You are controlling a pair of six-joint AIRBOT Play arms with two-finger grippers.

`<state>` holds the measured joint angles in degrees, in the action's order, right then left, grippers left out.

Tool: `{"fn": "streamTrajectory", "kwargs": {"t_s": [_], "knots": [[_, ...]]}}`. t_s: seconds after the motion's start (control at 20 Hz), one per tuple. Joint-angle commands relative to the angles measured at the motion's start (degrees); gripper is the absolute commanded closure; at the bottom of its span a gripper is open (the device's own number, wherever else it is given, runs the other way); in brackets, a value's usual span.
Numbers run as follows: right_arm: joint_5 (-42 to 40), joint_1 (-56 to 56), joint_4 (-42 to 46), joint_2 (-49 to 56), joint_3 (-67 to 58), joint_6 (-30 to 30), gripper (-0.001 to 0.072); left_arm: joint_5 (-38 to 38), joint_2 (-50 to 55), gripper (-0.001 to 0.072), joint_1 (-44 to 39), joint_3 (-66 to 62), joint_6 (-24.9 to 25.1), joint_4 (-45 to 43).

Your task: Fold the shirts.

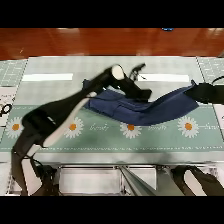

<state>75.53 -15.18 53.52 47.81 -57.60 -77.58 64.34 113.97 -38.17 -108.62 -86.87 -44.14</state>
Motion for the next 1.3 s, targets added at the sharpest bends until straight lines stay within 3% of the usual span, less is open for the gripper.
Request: {"fn": "streamTrajectory", "kwargs": {"t_s": [0.0, 0.2, 0.4, 0.6, 0.8, 1.1, 1.15, 1.25], "knots": [[-3.96, 7.19, -1.46, 4.61, -2.97, -2.29, 0.0687, 3.67, -8.57, 0.0686, 7.15, 2.1, 0.9, -8.98], [-10.88, 21.14, -5.73, 19.65, -14.88, -3.98, 0.0686, 0.44, -27.52, 0.0686, 15.56, 20.06, 0.9, -19.02], [-14.4, 32.72, -11.34, 38.53, -28.83, -4.35, 0.0687, -8.37, -51.12, 0.0686, 25.99, 46.58, 0.92, -19.34], [-15.63, 39.78, -14.97, 54.34, -40.98, -5.53, 0.0687, -9.22, -68.02, 0.0686, 33.22, 62.34, 0.66, -19.32], [-16.17, 43.23, -15.76, 64.24, -49.22, -7.34, 0.0687, -8.66, -75.38, 0.0686, 35.04, 67.63, 0.02, -19.3], [-20.7, 45.22, -21.11, 68.78, -50.66, -6.64, 0.0686, -9.09, -73.24, 0.0686, 34.93, 67.71, 0.04, -18.86], [-21.38, 45.79, -21.84, 69.18, -50.66, -6.29, 0.0663, -9.4, -72.43, 0.0686, 34.93, 67.71, 0.04, -18.86], [-21.33, 46.93, -25.42, 70.18, -50.66, -6.03, 0.0333, -10.32, -70.66, 0.0686, 34.93, 67.71, 0.07, -18.86]]}}
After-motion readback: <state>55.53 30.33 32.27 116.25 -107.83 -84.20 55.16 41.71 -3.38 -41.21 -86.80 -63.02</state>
